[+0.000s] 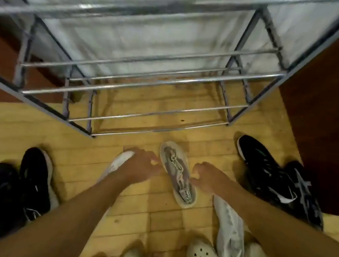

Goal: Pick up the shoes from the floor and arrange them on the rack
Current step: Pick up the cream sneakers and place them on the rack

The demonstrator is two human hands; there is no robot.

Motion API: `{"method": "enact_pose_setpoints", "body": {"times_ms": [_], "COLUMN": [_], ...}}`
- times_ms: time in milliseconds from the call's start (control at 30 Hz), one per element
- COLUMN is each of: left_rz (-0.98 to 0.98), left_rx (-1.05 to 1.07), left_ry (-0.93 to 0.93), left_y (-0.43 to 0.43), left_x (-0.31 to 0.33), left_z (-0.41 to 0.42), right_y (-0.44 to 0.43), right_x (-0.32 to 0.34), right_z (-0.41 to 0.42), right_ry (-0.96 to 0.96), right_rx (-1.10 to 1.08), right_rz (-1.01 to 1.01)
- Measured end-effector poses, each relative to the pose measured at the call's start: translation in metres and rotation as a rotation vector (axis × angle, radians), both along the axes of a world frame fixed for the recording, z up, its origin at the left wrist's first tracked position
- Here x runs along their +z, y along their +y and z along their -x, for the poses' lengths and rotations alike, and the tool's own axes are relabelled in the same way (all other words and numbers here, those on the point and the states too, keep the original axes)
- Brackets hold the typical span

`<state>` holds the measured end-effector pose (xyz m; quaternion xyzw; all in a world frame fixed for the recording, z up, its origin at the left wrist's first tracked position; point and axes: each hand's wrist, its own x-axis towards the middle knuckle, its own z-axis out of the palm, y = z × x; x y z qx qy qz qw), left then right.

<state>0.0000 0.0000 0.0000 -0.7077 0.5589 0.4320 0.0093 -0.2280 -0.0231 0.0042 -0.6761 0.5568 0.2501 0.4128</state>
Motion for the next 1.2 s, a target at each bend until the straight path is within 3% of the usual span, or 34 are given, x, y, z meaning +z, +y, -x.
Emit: {"method": "enact_pose_setpoints", "body": {"times_ms": [133, 233, 333, 433, 567, 700, 767, 1067, 1200], "left_rz": [-0.099, -0.078, -0.030, -0.039, -0.118, -0.131, -0.113, 0.069, 0.202], "left_rx": [-0.074, -0.117, -0.172, -0.269, -0.344, -0.296, -0.272, 0.016, 0.340], "left_ry": [-0.043, -0.002, 0.038, -0.028, -0.158, -0.181, -0.178, 0.058, 0.418], "left_y": [-0.018, -0.036, -0.038, -0.022, -0.003, 0.012, 0.021, 0.078, 0.108], "left_x": [-0.084, -0.111, -0.115, -0.107, -0.090, -0.062, -0.040, 0.080, 0.132], "left_z": [0.002, 0.019, 0.031, 0.034, 0.027, 0.011, 0.004, -0.009, -0.017], "right_y": [-0.007, 0.001, 0.010, 0.028, 0.041, 0.046, 0.047, 0.049, 0.058], "right_x": [-0.086, -0.136, -0.156, -0.161, -0.156, -0.129, -0.107, 0.069, 0.149], "right_z": [0.005, 0.002, -0.002, -0.002, -0.003, -0.005, -0.004, -0.024, -0.066], "right_ry": [-0.076, -0.152, -0.105, -0.087, -0.090, -0.150, -0.143, -0.272, -0.337], "right_rx": [-0.145, -0.363, -0.498, -0.457, -0.487, -0.488, -0.462, -0.164, -0.033], "right_rz": [0.073, 0.099, 0.094, 0.120, 0.008, -0.162, -0.151, 0.326, 0.439]}}
